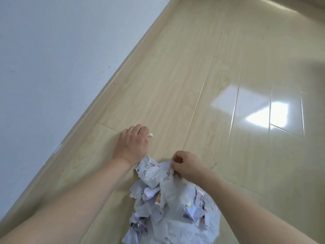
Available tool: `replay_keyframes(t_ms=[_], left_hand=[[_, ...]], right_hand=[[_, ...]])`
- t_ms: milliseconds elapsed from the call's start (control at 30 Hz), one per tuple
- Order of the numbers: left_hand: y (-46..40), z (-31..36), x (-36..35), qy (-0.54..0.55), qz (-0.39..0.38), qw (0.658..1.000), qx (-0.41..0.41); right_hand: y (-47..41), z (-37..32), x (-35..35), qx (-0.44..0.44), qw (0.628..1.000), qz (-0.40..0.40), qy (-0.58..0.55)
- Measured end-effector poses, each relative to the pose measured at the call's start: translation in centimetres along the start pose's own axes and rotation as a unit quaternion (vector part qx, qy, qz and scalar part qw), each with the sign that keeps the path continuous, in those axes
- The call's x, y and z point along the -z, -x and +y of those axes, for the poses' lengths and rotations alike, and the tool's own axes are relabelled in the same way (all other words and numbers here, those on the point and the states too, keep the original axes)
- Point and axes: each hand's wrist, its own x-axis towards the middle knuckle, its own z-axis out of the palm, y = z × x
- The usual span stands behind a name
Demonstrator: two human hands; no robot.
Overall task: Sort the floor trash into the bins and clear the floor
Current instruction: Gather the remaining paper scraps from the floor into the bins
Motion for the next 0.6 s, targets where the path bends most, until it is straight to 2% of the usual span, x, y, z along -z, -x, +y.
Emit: replay_keyframes(t_ms=[100,200,333,400,467,500,600], left_hand=[[-0.1,0.0,0.2,0.007,-0.005,1.000,0.008],[0.1,0.1,0.4,0.030,0.000,0.999,0.019],[-0.3,0.3,0.6,0.065,-0.021,0.994,0.080],[-0.6,1.1,1.4,0.127,-0.056,0.974,0.177],[-0.9,2.9,3.1,0.238,-0.075,0.923,0.292],[-0.8,4.1,4.1,0.279,-0.073,0.901,0.325],[-0.3,8.5,7.3,0.302,-0.072,0.897,0.315]], right_hand=[[0.6,0.0,0.7,0.010,0.998,0.059,-0.006],[3.0,-0.6,2.1,0.043,0.986,0.160,-0.021],[7.5,-1.2,4.4,0.084,0.966,0.242,-0.028],[9.8,-1.1,5.6,0.101,0.957,0.268,-0.039],[12.1,-0.7,6.7,0.109,0.950,0.287,-0.052],[13.2,-0.4,7.1,0.108,0.949,0.291,-0.054],[16.4,1.0,8.5,0.099,0.955,0.278,-0.040]])
